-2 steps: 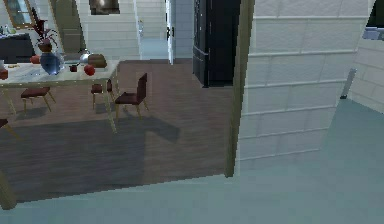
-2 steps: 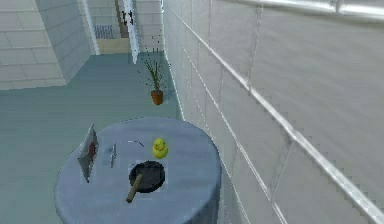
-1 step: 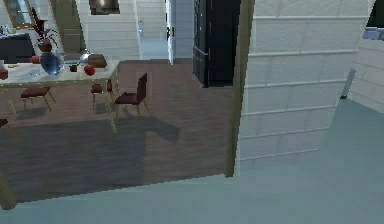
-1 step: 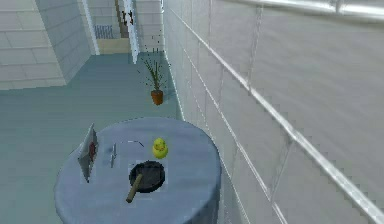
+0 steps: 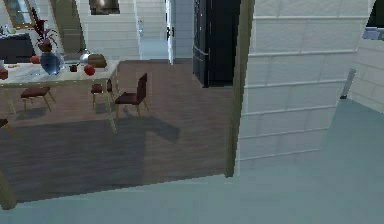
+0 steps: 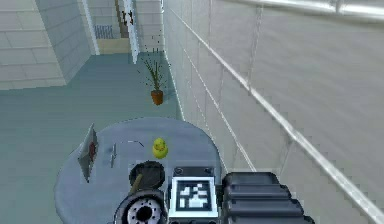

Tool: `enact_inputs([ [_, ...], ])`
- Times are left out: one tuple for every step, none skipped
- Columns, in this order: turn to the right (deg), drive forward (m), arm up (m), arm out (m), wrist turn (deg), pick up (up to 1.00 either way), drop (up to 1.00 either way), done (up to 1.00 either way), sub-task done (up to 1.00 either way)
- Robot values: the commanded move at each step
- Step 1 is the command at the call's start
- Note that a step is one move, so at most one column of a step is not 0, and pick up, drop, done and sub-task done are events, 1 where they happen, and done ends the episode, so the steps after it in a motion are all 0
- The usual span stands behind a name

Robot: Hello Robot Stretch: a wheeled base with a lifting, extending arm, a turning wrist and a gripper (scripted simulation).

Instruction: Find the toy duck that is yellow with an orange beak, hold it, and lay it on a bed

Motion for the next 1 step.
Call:
enact_inputs([
  [0.0, 0.00, 0.00, 0.36, 0.0, 0.00, 0.00, 0.00, 0.00],
])
